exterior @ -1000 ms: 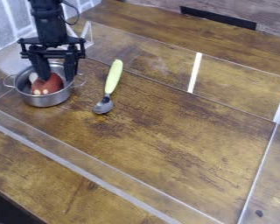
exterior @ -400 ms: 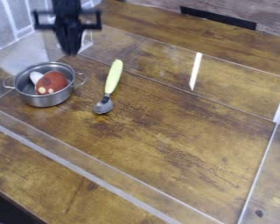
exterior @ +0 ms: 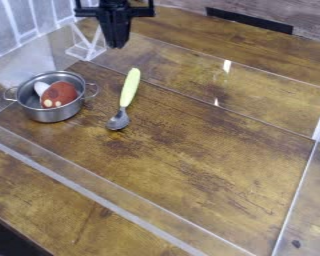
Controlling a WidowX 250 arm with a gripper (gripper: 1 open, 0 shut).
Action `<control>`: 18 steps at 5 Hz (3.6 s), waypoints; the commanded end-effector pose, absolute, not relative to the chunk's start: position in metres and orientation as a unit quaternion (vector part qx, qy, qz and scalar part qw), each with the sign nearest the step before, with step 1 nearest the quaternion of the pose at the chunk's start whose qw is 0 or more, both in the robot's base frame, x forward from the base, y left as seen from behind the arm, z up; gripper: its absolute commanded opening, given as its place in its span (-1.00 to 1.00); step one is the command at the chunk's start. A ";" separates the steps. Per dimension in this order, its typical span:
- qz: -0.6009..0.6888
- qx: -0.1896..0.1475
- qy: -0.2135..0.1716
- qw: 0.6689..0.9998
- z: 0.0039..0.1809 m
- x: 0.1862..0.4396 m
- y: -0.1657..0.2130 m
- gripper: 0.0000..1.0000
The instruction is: Remove the mushroom from the silver pot and put it on the table
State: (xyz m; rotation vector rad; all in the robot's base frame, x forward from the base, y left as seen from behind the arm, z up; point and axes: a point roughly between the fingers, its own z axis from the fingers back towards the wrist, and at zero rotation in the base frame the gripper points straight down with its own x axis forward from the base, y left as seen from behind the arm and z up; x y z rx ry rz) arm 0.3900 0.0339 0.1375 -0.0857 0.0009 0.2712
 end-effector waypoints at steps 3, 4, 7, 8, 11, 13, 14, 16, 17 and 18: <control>0.033 -0.064 -0.036 0.997 0.172 0.366 -0.043 -1.00; 0.001 -0.059 -0.037 0.998 0.166 0.361 -0.056 -1.00; 0.006 -0.040 -0.032 0.999 0.157 0.351 -0.056 -1.00; 0.018 -0.030 -0.031 0.999 0.146 0.347 -0.056 -1.00; 0.023 0.000 -0.031 0.999 0.146 0.341 -0.052 -1.00; 0.064 0.012 -0.039 0.997 0.159 0.349 -0.055 -1.00; 0.088 0.016 -0.042 0.995 0.153 0.355 -0.062 -1.00; 0.066 0.019 -0.028 0.997 0.152 0.349 -0.038 1.00; 0.063 0.021 -0.016 0.998 0.143 0.340 -0.023 1.00; 0.073 0.022 -0.030 0.997 0.145 0.324 0.017 1.00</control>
